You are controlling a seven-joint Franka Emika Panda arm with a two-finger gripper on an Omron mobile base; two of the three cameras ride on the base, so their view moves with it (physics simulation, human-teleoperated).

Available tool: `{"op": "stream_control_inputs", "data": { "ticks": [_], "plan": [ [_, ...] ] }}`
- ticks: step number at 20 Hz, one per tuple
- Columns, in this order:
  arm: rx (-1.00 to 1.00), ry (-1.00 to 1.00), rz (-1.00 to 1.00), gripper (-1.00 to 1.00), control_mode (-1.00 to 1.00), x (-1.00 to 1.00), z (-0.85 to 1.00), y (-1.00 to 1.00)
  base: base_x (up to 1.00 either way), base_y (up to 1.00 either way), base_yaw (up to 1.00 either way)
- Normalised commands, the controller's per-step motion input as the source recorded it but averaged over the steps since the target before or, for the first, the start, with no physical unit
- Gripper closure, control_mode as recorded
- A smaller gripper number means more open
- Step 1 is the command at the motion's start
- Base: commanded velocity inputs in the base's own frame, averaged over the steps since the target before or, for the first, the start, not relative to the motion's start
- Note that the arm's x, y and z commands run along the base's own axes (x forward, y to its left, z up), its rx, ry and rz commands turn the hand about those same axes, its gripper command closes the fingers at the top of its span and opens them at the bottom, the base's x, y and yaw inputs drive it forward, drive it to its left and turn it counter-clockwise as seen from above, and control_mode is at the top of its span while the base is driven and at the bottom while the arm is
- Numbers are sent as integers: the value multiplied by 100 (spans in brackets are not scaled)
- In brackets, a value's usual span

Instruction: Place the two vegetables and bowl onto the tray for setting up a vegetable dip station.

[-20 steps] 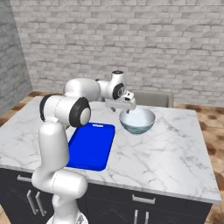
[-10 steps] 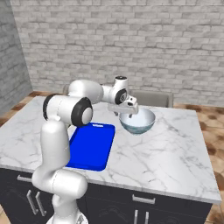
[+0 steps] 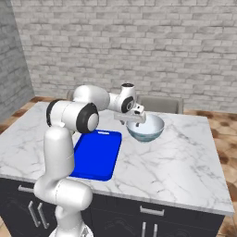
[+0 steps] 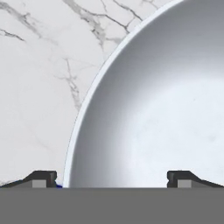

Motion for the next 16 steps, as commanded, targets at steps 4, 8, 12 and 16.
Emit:
{"op": "stream_control_inputs", "data": {
  "ticks": [4,8,12,16],
  "plan": [
    [0,0,0,-100,-100,1,-16,0,0,0,0],
    [0,0,0,-100,-100,1,-17,6,0,0,0],
    [0,0,0,100,-100,0,-11,3,0,0,0],
    [0,-2,1,100,-100,2,-4,0,0,0,0]
  ]
}}
